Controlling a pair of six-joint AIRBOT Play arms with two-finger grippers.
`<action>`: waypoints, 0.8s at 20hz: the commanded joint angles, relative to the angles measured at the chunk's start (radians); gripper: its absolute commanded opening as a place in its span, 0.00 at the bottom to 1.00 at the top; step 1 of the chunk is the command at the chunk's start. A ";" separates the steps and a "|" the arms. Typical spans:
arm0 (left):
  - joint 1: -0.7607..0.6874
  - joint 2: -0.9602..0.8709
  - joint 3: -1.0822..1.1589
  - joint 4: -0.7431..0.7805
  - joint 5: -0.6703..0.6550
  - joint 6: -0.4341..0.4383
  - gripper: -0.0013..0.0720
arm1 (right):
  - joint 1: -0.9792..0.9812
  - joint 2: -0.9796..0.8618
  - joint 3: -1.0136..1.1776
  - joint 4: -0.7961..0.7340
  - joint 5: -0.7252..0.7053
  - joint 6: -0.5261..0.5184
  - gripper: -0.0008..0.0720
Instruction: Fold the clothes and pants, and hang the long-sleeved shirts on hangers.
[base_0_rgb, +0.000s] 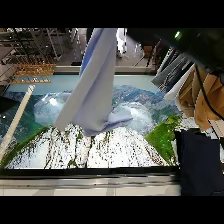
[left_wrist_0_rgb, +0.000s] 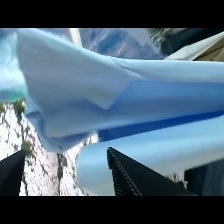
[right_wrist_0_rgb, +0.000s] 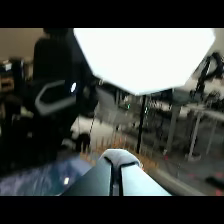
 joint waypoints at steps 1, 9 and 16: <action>-0.036 -0.060 -0.135 0.033 0.032 0.024 0.82 | -0.018 0.005 -0.115 -0.127 0.534 0.088 0.04; -0.274 -0.387 -0.215 0.037 0.203 0.032 0.86 | 0.004 0.290 -0.698 -0.616 0.666 0.359 0.04; -0.451 -0.460 -0.215 0.106 0.531 0.035 0.86 | -0.262 0.451 -0.771 -0.776 0.638 0.472 0.04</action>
